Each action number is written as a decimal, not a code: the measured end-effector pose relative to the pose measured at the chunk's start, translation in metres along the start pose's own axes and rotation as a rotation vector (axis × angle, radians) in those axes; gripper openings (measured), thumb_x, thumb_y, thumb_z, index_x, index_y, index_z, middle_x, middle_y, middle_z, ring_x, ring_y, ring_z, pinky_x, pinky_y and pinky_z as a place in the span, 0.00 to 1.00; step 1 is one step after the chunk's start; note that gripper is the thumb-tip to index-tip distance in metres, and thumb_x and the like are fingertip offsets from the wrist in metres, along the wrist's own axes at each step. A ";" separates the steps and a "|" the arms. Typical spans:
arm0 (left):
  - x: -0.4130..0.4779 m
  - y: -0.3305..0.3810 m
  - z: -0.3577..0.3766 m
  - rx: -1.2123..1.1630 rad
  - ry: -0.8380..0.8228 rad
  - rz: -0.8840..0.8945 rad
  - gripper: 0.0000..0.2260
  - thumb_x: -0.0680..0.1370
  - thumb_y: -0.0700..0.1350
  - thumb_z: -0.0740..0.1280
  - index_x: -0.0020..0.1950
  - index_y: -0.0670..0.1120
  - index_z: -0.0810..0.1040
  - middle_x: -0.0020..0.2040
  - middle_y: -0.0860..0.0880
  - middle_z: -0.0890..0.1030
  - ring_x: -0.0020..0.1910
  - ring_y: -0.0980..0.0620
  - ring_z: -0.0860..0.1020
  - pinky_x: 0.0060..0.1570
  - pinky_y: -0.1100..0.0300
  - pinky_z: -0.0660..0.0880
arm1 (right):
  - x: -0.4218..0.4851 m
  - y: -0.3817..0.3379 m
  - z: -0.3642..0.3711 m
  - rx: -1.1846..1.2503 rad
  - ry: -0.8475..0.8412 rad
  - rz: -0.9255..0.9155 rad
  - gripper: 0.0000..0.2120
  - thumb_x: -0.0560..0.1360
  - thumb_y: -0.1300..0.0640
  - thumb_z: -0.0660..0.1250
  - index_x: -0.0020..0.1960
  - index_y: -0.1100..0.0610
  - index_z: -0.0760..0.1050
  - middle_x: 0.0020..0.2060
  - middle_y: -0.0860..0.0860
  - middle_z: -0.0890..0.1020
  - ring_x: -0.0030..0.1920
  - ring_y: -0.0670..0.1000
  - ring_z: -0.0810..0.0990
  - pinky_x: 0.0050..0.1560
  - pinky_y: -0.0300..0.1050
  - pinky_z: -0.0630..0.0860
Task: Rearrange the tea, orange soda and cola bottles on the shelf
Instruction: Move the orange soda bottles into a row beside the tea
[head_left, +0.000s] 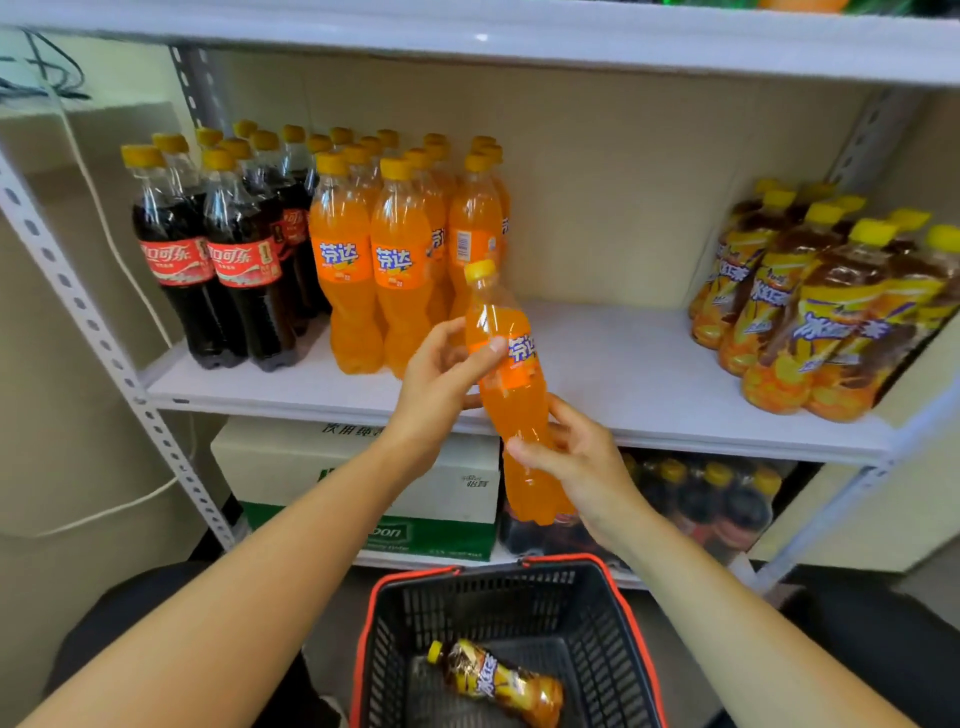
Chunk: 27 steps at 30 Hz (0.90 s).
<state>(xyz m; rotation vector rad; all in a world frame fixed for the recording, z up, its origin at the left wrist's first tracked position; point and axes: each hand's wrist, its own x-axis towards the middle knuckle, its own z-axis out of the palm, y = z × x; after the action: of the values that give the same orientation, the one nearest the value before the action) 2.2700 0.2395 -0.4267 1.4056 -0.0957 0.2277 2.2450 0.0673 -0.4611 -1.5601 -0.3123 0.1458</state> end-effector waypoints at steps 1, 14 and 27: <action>-0.001 0.000 0.003 -0.011 0.025 -0.009 0.23 0.73 0.53 0.74 0.65 0.46 0.76 0.49 0.52 0.87 0.49 0.53 0.86 0.39 0.60 0.81 | -0.002 0.001 -0.001 -0.068 0.020 -0.027 0.24 0.73 0.53 0.77 0.68 0.43 0.77 0.55 0.44 0.86 0.54 0.46 0.85 0.48 0.38 0.81; 0.015 0.000 0.026 -0.172 -0.141 -0.089 0.20 0.78 0.56 0.68 0.69 0.52 0.77 0.60 0.49 0.84 0.55 0.53 0.83 0.48 0.57 0.81 | -0.010 0.001 -0.035 0.215 -0.040 0.186 0.14 0.73 0.42 0.72 0.52 0.49 0.86 0.48 0.58 0.86 0.47 0.58 0.85 0.46 0.51 0.80; 0.021 -0.006 0.049 -0.045 -0.066 -0.007 0.18 0.72 0.57 0.76 0.57 0.51 0.81 0.53 0.51 0.86 0.57 0.50 0.84 0.45 0.58 0.82 | -0.004 0.006 -0.061 -0.249 0.220 -0.120 0.17 0.71 0.46 0.80 0.57 0.46 0.81 0.47 0.43 0.85 0.46 0.44 0.85 0.45 0.38 0.81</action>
<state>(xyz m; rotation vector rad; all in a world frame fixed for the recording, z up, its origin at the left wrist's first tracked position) 2.2947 0.1930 -0.4202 1.3686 -0.1494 0.1728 2.2593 0.0077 -0.4660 -1.7800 -0.2567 -0.1636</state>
